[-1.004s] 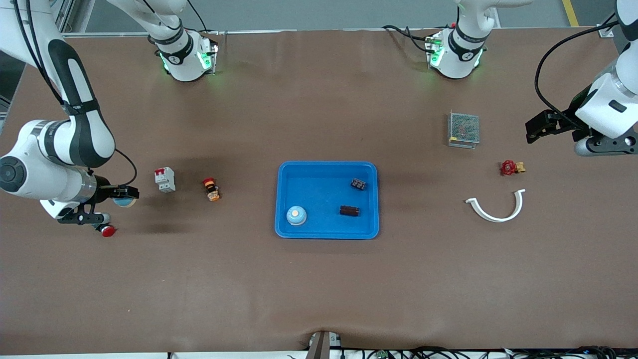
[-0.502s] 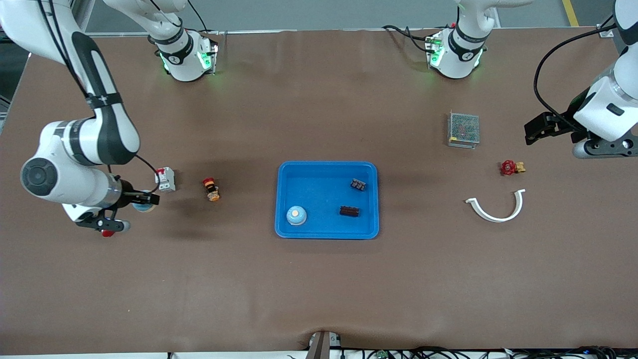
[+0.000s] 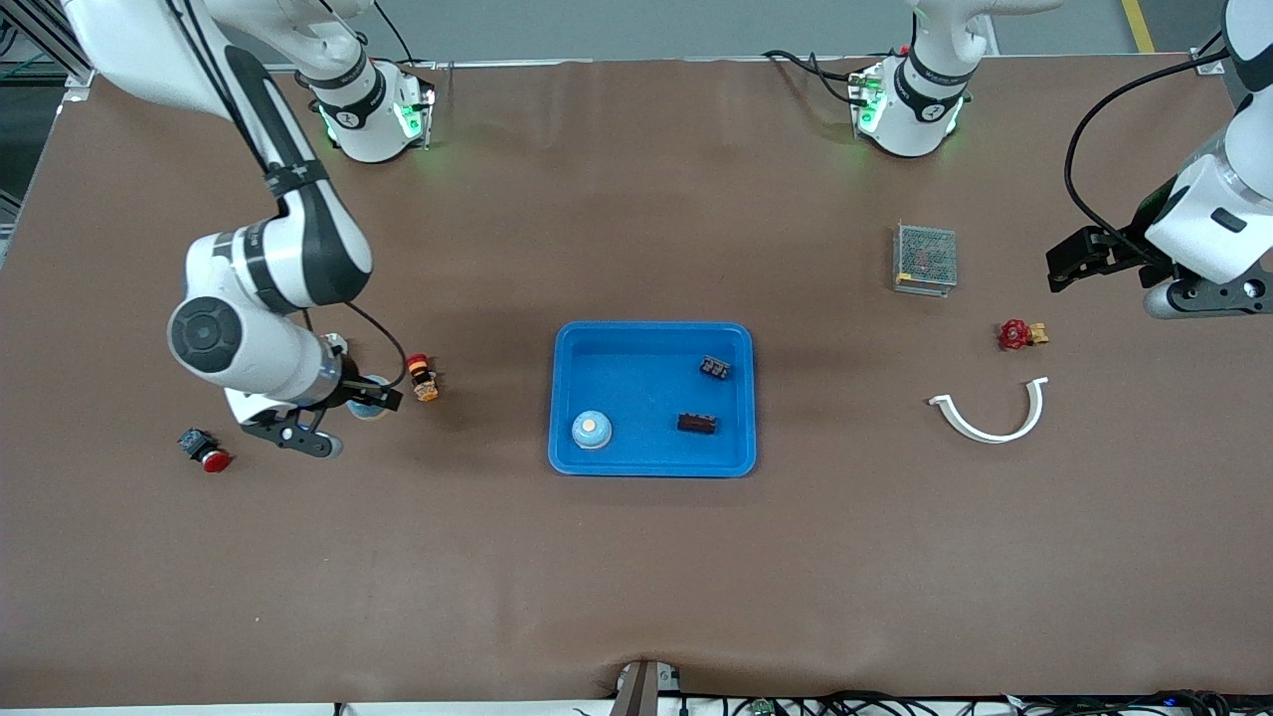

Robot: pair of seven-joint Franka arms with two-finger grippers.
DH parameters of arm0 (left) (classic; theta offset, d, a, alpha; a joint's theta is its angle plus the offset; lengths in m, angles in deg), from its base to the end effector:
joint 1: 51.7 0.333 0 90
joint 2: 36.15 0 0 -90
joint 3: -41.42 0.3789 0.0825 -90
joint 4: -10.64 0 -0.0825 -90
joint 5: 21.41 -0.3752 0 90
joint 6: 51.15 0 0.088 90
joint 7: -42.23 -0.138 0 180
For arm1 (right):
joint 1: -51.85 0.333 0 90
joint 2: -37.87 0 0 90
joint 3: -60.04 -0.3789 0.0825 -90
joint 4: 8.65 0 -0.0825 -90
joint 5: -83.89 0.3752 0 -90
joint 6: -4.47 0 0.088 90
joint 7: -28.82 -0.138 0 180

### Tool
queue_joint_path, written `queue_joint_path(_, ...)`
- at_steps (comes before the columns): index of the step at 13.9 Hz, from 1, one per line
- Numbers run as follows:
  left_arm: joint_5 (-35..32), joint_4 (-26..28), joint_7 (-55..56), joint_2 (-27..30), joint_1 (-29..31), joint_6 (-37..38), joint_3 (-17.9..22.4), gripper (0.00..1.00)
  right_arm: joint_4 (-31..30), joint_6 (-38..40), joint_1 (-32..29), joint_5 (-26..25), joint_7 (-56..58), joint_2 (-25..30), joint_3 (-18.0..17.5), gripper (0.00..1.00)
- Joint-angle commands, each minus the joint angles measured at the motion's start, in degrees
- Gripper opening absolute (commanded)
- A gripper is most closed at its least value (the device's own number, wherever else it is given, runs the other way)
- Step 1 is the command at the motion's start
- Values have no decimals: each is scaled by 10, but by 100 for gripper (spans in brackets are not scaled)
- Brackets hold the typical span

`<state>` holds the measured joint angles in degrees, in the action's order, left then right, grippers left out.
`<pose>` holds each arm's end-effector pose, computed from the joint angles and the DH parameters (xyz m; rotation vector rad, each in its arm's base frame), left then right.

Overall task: Place electrolytic capacitor and blue bell in tray
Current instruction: 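Carry the second bell over the tray with the right gripper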

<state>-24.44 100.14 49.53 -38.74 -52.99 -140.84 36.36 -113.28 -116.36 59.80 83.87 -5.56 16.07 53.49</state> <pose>0.5571 -0.0534 0.6352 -3.0875 -0.0243 0.0550 0.6233 0.1549 0.3532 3.0878 -0.5505 -0.1637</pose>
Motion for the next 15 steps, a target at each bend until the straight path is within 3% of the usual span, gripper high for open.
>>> queue_joint_path(1, -10, 8, 6, 6, -2, -7, 1, 100, -12, -16, 42, 9, -73, 10, 5, 0)
queue_joint_path(10, -10, 8, 6, 4, -2, -10, 2, 100, -12, -118, 169, 9, -298, -20, 5, 0)
queue_joint_path(15, -9, 9, 6, 4, -1, -12, 2, 100, 22, -125, 215, 12, -375, -61, 5, 0)
